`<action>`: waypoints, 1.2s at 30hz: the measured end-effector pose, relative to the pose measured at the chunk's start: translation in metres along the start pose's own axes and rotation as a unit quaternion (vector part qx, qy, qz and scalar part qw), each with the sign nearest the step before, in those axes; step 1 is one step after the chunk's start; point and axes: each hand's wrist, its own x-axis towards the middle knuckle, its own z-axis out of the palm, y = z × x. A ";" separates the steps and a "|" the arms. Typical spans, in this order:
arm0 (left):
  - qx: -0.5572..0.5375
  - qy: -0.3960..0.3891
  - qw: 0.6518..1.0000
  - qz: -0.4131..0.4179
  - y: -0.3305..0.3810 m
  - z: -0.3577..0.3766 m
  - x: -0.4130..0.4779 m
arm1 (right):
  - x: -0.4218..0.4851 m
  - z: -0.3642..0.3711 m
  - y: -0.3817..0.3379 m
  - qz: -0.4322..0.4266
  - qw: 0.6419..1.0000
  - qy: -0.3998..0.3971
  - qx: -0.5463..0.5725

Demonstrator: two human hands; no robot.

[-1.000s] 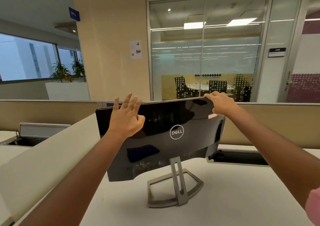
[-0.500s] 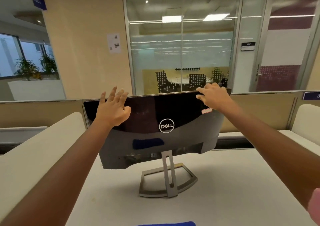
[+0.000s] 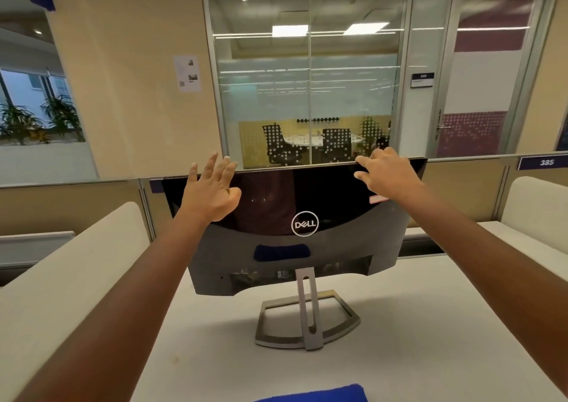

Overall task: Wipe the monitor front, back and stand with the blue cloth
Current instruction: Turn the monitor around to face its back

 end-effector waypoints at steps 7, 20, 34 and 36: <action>-0.023 -0.001 1.000 0.020 -0.005 0.001 0.004 | -0.014 -0.005 -0.009 0.024 0.999 0.018 -0.017; -0.001 0.003 0.999 0.037 -0.009 0.000 0.006 | -0.029 -0.001 -0.017 0.061 0.998 0.025 -0.023; 0.013 0.064 0.996 0.065 -0.015 -0.004 -0.008 | -0.020 0.000 -0.017 0.059 0.998 -0.017 -0.013; 0.004 0.065 0.996 0.056 -0.014 -0.001 -0.006 | -0.019 0.002 -0.015 0.060 0.998 -0.019 -0.012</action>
